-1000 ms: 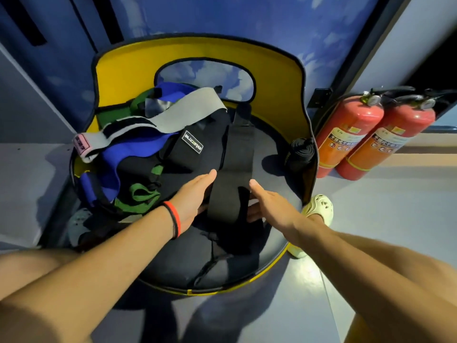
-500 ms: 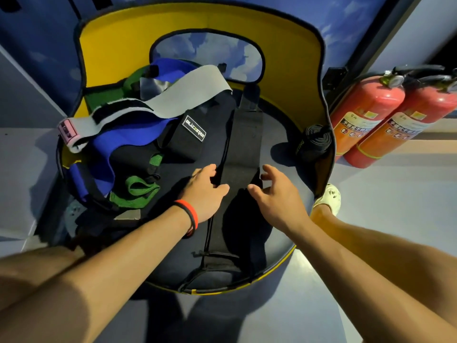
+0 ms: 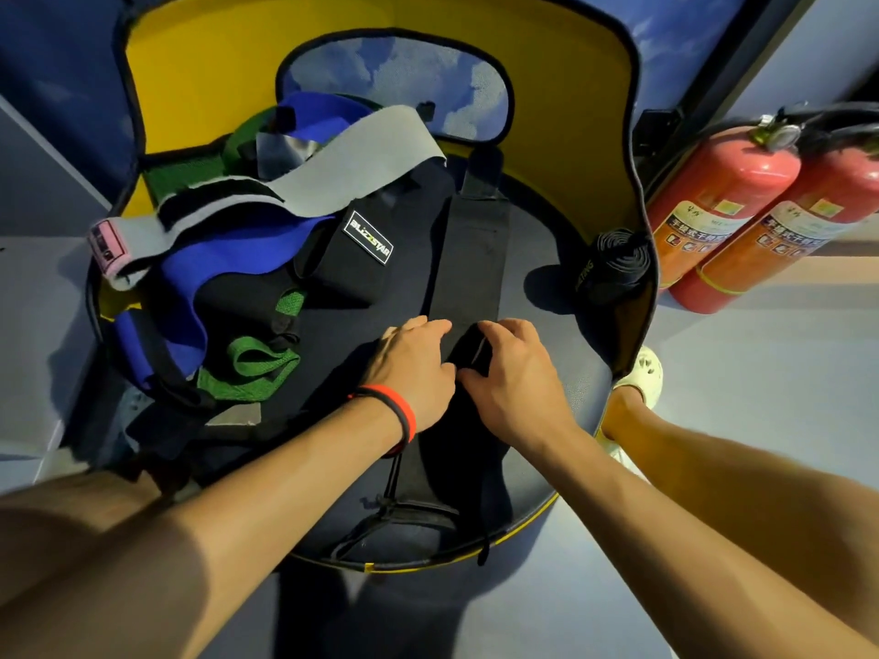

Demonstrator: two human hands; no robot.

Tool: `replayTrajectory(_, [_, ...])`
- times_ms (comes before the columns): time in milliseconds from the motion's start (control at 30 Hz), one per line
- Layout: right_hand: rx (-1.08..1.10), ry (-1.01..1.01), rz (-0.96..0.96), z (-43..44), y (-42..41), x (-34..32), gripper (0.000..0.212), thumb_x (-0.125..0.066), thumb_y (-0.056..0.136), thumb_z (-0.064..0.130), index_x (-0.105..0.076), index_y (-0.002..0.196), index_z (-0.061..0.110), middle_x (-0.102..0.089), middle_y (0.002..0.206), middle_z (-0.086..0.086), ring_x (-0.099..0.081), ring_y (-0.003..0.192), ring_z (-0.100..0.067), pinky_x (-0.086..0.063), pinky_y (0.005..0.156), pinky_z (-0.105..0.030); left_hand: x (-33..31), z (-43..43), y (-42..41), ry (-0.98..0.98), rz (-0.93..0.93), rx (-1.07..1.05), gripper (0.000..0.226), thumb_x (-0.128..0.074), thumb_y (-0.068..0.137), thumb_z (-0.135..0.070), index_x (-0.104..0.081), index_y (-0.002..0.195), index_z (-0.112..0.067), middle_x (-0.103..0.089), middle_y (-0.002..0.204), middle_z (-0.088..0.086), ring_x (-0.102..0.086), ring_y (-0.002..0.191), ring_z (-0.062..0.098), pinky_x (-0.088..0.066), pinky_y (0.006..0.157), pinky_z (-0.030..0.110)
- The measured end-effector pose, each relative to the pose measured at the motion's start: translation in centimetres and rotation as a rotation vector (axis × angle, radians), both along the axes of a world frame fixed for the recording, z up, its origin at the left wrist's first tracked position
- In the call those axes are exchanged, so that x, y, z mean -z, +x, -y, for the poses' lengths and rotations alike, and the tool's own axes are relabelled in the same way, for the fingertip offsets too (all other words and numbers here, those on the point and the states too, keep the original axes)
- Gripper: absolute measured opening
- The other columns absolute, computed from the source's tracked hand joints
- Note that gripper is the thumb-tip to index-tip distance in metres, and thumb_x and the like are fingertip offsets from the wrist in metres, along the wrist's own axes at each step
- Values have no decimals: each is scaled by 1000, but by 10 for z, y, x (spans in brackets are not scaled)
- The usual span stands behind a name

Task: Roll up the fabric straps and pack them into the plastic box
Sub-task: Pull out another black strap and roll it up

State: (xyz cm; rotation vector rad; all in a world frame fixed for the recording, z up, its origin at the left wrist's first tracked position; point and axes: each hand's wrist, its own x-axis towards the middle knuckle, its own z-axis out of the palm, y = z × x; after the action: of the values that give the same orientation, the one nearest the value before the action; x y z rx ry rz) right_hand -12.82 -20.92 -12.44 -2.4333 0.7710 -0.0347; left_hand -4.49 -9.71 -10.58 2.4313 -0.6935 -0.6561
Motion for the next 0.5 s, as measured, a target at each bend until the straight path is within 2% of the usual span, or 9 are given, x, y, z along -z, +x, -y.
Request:
replayTrajectory(67, [7,17,39,3,2,3,58,-72,86,18,-55,141,12,-49,143,-11,-49,129,-31,-42,102,-32,1,6,2,24,0,11,59,-55,101,-15,-34,156,-23,-25,164,0,-19,151,22,-27,118,38])
replayTrajectory(233, [37,38,108,15,13,11,60,-70,87,11,-53,144,13,-46,152,-9,-40,142,-30,-34,114,-33,4,23,17,39,31,-14,60,-55,100,-14,-34,156,-21,-19,166,0,-14,151,26,-29,117,40])
replayTrajectory(367, [37,69,159,24,19,16,58,-70,87,9,-56,143,12,-46,153,-8,-46,138,-30,-41,115,-42,5,28,24,25,24,-27,64,-61,96,-14,-36,154,-24,-13,167,-1,-15,150,27,-30,117,41])
replayTrajectory(500, [-31,95,153,31,12,8,56,-74,87,14,-58,141,11,-46,150,-8,-52,132,-29,-45,111,-39,7,15,34,-63,-65,14,71,-74,87,-16,-43,149,-32,-18,164,-2,-27,148,23,-31,119,37])
